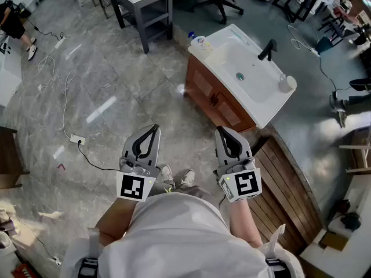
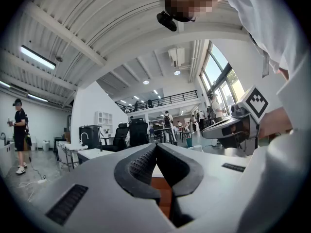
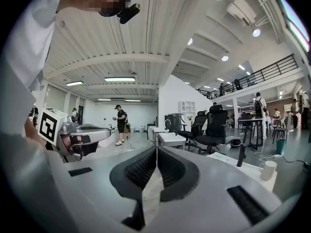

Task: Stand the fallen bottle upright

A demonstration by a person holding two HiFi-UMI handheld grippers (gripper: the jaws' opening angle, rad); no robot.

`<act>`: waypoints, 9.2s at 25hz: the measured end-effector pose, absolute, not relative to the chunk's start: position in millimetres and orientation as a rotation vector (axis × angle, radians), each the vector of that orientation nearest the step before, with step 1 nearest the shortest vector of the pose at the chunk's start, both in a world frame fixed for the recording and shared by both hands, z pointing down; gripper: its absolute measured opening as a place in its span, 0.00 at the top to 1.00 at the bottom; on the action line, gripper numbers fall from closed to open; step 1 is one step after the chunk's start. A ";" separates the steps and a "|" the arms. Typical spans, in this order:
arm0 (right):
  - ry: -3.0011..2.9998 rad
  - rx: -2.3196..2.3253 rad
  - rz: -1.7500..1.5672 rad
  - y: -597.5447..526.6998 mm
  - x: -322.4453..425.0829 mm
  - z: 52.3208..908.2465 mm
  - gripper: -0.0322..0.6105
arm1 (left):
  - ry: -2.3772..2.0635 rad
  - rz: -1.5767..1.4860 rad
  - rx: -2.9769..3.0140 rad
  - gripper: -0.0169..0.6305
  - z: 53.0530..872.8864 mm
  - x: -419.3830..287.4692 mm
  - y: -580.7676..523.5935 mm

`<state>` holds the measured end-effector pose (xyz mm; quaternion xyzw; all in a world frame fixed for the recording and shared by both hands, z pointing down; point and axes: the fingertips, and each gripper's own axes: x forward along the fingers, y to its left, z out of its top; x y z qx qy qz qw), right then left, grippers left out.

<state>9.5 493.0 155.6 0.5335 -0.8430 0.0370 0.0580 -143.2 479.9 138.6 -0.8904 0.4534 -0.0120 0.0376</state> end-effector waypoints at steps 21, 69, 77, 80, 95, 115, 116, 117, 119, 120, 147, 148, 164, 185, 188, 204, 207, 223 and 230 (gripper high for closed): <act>-2.480 1.615 0.119 484.4 -20.2 164.1 0.89 | 1.430 -0.004 -2.779 0.95 160.0 -190.6 459.6; -2.676 1.342 0.219 143.7 101.4 207.7 0.89 | 1.548 -0.109 -2.731 0.95 182.4 -33.6 130.2; -2.580 1.435 0.182 107.6 95.3 199.1 0.89 | 1.419 -0.051 -2.815 0.95 181.1 -27.0 77.7; -2.541 1.460 0.184 94.9 92.7 201.9 0.89 | 1.392 -0.043 -2.845 0.95 186.6 -30.2 61.6; -2.377 1.374 0.271 17.5 69.0 259.1 0.89 | 1.394 -0.102 -2.946 0.95 238.3 -60.6 -10.8; -2.143 1.175 0.304 -86.5 45.1 373.2 0.67 | 1.190 -0.255 -2.950 0.95 336.9 -67.1 -79.5; -2.132 1.160 0.314 -90.8 43.3 379.2 0.66 | 1.185 -0.254 -2.956 0.95 340.8 -68.3 -82.4; -2.118 1.144 0.328 -94.9 42.0 385.3 0.64 | 1.182 -0.252 -2.960 0.95 344.2 -69.3 -85.1; -2.084 1.104 0.358 -101.7 39.7 397.4 0.62 | 1.178 -0.248 -2.969 0.95 350.0 -71.0 -90.2; -2.066 1.081 0.370 -104.7 38.3 403.1 0.62 | 1.176 -0.246 -2.974 0.95 352.9 -71.6 -92.8; -1.866 0.949 0.500 -163.7 37.2 478.6 0.48 | 1.136 -0.214 -3.007 0.95 393.0 -81.3 -148.3; -1.860 0.946 0.501 -164.9 37.0 479.8 0.47 | 1.137 -0.214 -3.010 0.95 393.7 -81.6 -149.7; -1.760 0.926 0.625 -173.8 42.0 504.9 0.40 | 1.171 -0.199 -3.050 0.95 403.5 -92.6 -161.5; -1.723 0.945 0.671 -182.5 47.9 514.9 0.38 | 1.194 -0.179 -3.105 0.95 409.6 -101.4 -157.2; -1.742 0.957 0.688 -183.0 49.6 514.5 0.38 | 1.192 -0.177 -3.113 0.95 410.8 -99.9 -154.3; -1.914 1.219 0.672 -176.4 57.8 503.5 0.38 | 1.160 -0.252 -3.110 0.95 421.4 -94.8 -143.7; -1.879 1.172 0.714 -173.4 56.5 508.5 0.38 | 1.160 -0.250 -3.123 0.95 425.5 -93.5 -141.2; -1.940 1.274 0.744 -178.2 64.4 505.4 0.38 | 1.138 -0.253 -3.150 0.95 425.5 -80.4 -136.6; -2.067 1.453 0.605 -188.7 68.8 478.2 0.38 | 1.146 -0.295 -3.136 0.95 434.2 -80.5 -139.9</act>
